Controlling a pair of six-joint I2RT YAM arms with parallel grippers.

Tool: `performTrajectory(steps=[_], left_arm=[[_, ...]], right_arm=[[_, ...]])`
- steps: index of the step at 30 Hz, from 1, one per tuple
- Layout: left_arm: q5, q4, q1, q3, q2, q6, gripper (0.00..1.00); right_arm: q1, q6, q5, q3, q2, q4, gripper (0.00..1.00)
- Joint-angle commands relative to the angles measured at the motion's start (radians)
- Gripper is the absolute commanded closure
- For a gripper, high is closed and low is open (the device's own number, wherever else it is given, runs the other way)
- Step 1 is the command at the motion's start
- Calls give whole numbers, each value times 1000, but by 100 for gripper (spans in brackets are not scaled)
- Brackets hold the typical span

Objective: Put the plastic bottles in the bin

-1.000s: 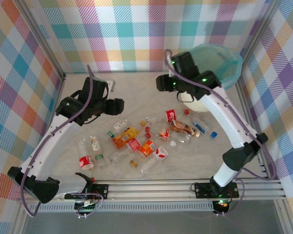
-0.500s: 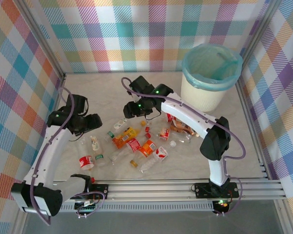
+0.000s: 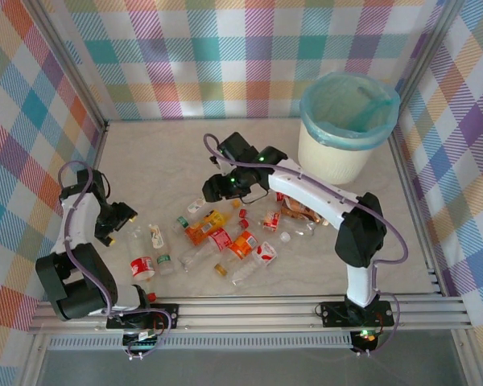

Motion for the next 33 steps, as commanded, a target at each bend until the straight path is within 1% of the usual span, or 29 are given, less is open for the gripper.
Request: performTrajectory(steps=[1, 8, 12, 14, 16, 18, 27, 30, 33], left_arm=[[-27, -16, 5, -34, 9, 12, 23], [-1, -31, 5, -81, 14, 40, 21], [1, -46, 5, -86, 8, 65, 17], [27, -43, 5, -93, 14, 69, 15], [36, -39, 4, -97, 20, 70, 11], [39, -35, 5, -96, 31, 73, 11], [42, 17, 5, -113, 94, 87, 12], [35, 33, 4, -113, 117, 92, 14], [24, 45, 5, -113, 127, 94, 18]], right_arm=[[-2, 0, -42, -37, -77, 53, 42], [-2, -26, -57, -106, -109, 68, 41], [-2, -31, -62, -126, -109, 79, 41], [-2, -29, -70, -130, -107, 87, 41], [-2, -25, -76, -131, -104, 90, 41], [-2, -22, -79, -133, -103, 90, 41], [-2, -15, -78, -141, -95, 88, 41], [-2, -15, -78, -135, -86, 84, 41], [-2, -23, -79, -118, -71, 69, 41]])
